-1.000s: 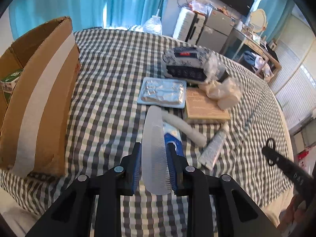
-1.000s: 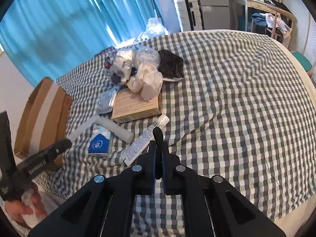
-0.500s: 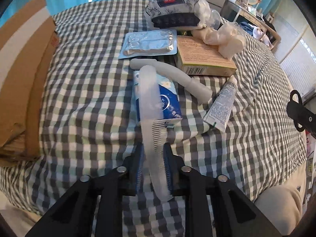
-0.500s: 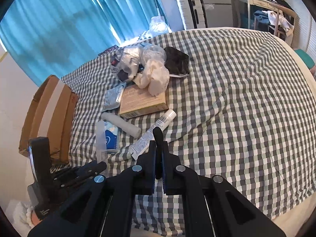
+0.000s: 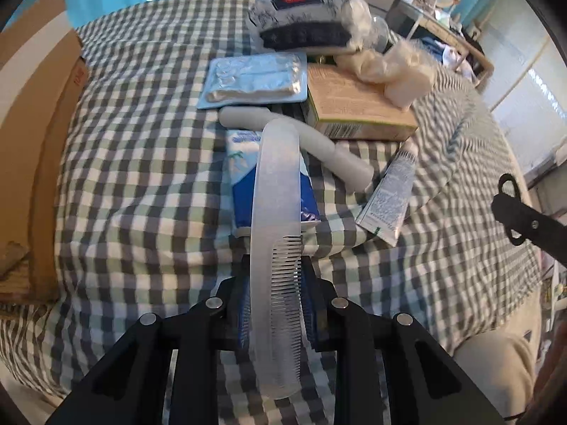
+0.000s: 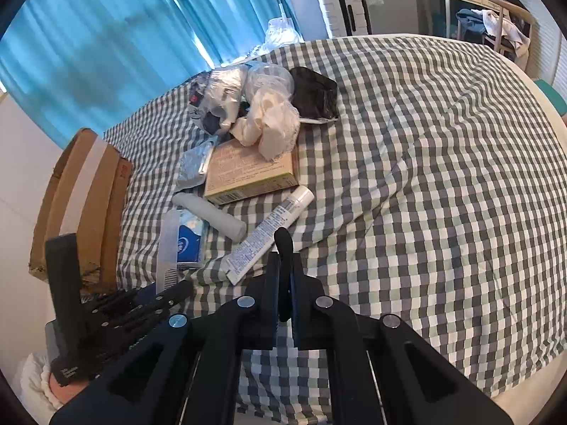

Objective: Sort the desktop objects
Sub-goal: 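Carry the comb and hair tie in both tools over the cardboard box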

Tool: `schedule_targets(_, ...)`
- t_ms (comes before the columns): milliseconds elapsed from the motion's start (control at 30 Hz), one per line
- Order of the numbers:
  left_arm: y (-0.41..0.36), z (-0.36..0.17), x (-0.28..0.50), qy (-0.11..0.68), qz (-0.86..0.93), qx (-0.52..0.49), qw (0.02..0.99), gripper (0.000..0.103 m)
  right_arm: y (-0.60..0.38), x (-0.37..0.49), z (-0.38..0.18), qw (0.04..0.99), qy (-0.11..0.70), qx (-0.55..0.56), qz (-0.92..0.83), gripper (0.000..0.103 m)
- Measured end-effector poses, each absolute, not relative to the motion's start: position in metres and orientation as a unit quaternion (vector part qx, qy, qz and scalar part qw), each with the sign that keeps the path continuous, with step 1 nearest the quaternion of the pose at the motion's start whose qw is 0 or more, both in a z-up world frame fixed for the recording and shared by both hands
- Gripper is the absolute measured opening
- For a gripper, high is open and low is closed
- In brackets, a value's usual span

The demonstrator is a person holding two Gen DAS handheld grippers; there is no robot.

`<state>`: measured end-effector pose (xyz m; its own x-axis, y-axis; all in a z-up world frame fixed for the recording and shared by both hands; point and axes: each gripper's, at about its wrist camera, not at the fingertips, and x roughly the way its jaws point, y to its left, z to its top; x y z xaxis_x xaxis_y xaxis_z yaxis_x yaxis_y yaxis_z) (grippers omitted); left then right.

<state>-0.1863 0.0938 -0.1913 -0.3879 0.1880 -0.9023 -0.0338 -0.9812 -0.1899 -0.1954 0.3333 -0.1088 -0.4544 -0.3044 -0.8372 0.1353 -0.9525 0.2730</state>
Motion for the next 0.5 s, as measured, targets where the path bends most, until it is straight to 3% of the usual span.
schedule_targets(500,0.046,-0.066,-0.142,-0.079,0.893,-0.44,0.051,0.024,0.281,-0.155,-0.024,0.17,-0.04,0.441,-0.88,0.005)
